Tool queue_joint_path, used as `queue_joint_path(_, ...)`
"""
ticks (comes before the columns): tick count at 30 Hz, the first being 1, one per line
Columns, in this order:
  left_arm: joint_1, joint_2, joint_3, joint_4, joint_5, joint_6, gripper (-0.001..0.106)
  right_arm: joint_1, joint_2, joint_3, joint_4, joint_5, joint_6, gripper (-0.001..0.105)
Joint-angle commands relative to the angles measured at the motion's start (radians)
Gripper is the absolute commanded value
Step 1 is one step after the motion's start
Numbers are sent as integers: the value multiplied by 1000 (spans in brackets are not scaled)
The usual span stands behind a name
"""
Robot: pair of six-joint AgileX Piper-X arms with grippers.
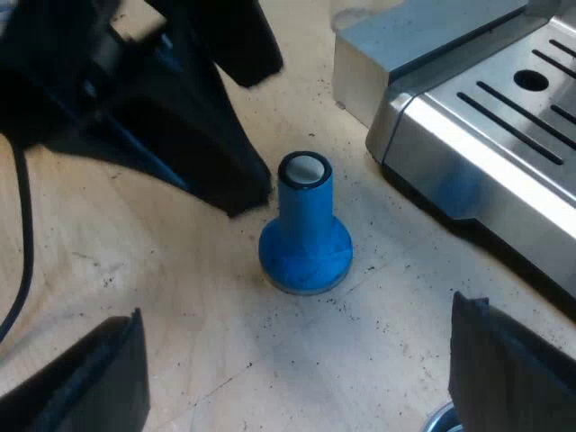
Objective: Grind coffee beans and then tamp
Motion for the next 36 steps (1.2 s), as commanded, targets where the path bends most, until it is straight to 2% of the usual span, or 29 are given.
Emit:
queue_joint_path(1, -22, 33, -6, -22, -31, 3, 76, 2, -6, -2, -16, 1, -13, 70)
queue_joint_path(4, -32, 89, -10, -41, -60, 3, 76, 2, -6, -2, -16, 1, -13, 70)
queue_joint_path(9, -32, 194, -44, -92, -60, 3, 76, 2, -6, -2, -16, 1, -11, 70)
queue_joint_path(17, -32, 325, -80, -84, -60, 3, 76, 2, -6, -2, -16, 1, -11, 70)
queue_joint_path(33, -32, 353, -81, -87, -60, 3, 76, 2, -6, -2, -16, 7, -11, 70)
queue_joint_path(34, -32, 353, -81, -86, -60, 3, 75, 2, -6, -2, -16, 7, -11, 70)
queue_joint_path(36, -32, 353, -81, -83, -60, 3, 61, 2, -6, -2, -16, 7, -11, 70)
